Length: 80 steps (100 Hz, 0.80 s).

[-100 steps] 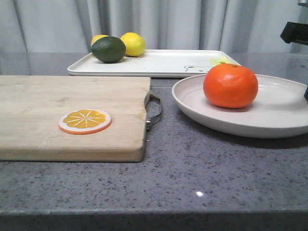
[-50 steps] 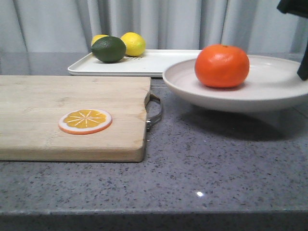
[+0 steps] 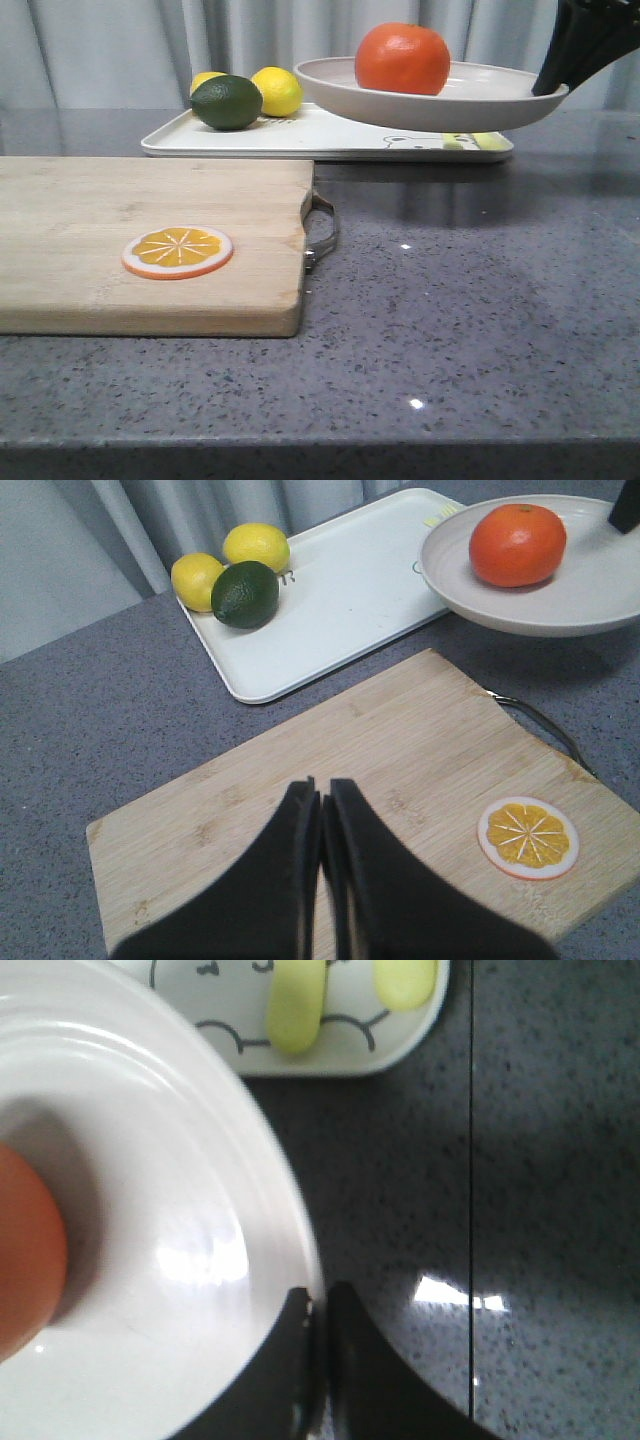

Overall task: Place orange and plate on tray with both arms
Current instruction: 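Carry the plate with the orange toward the tray with the right gripper, then lower the plate onto the tray and release it with the right gripper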

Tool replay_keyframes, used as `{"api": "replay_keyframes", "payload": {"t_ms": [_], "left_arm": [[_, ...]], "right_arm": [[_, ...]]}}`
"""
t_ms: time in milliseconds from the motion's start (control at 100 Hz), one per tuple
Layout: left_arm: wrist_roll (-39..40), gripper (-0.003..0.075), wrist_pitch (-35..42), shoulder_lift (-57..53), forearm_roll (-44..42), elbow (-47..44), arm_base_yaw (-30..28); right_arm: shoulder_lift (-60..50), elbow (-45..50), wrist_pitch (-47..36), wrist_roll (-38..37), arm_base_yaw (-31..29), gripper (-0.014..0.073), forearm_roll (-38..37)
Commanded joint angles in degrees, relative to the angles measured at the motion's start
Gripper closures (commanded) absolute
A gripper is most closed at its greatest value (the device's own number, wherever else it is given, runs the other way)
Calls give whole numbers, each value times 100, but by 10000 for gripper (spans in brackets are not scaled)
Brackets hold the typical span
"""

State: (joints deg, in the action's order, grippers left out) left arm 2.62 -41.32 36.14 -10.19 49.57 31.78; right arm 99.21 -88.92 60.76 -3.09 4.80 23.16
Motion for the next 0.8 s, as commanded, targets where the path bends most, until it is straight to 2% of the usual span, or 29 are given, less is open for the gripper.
{"api": "replay_keyframes", "payload": {"t_ms": [0,460,790], "left_arm": [[45,740,426,-2,-20,136,-4],[45,740,551,-2,-20,136,-4],[45,740,562,-2,-20,136,-4]], "right_arm": [[59,-716,-28,65,-16,652,350],[2097,-3510,430,65,232,652,384],[2970,-4601,411,70,232,652,382]]}}
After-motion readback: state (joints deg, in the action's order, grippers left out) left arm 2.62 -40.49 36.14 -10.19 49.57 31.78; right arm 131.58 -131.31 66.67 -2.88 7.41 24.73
